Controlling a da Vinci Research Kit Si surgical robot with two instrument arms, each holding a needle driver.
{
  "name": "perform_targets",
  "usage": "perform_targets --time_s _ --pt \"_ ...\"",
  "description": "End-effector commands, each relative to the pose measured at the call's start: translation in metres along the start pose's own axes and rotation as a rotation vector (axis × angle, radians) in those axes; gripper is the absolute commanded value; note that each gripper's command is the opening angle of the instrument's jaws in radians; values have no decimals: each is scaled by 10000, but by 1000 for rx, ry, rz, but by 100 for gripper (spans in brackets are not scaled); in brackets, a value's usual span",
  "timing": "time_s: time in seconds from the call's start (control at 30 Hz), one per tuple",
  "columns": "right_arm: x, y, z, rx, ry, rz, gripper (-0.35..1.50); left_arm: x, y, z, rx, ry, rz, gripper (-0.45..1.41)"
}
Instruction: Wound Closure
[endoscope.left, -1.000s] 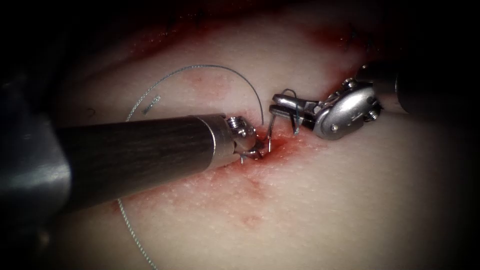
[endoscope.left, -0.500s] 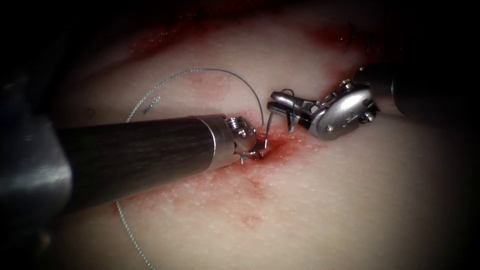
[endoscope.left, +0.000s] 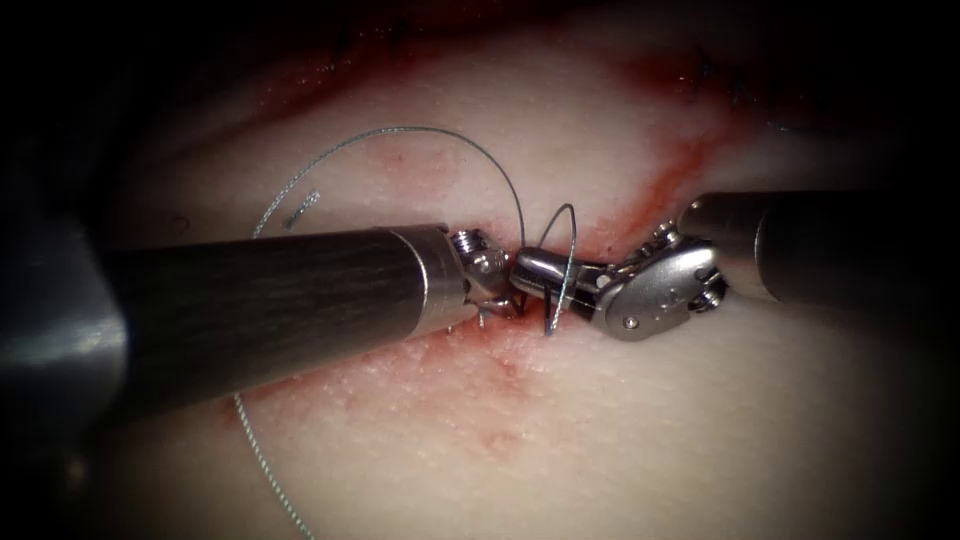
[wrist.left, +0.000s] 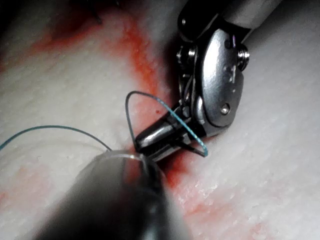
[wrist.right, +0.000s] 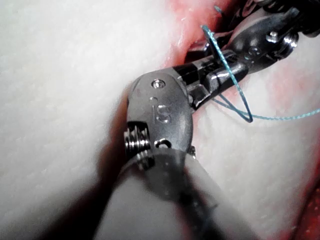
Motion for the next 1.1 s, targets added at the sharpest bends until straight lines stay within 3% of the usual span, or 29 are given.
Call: perform_targets --time_s 0.03,0.13,0.33,0.53,0.7,0.87,1.1 --pt "-6 -6 7 16 -5 -3 -35 3 0 6 -2 -1 1 88" --pt "-9 -4 6 29 -11 -11 -35 5 0 2 -7 3 0 88" --pt "-16 11 3 72 -15 59 -35 13 8 -23 66 41 -9 81" --pt "-19 26 4 125 -25 85 -35 20 42 -53 120 94 -16 79" --pt "-22 46 4 160 -20 100 -35 24 76 -49 143 95 -4 69" --pt "-23 43 8 199 -4 105 -35 44 104 -40 167 93 21 66" --pt "-25 42 17 251 33 142 -35 66 114 -33 174 130 41 61"
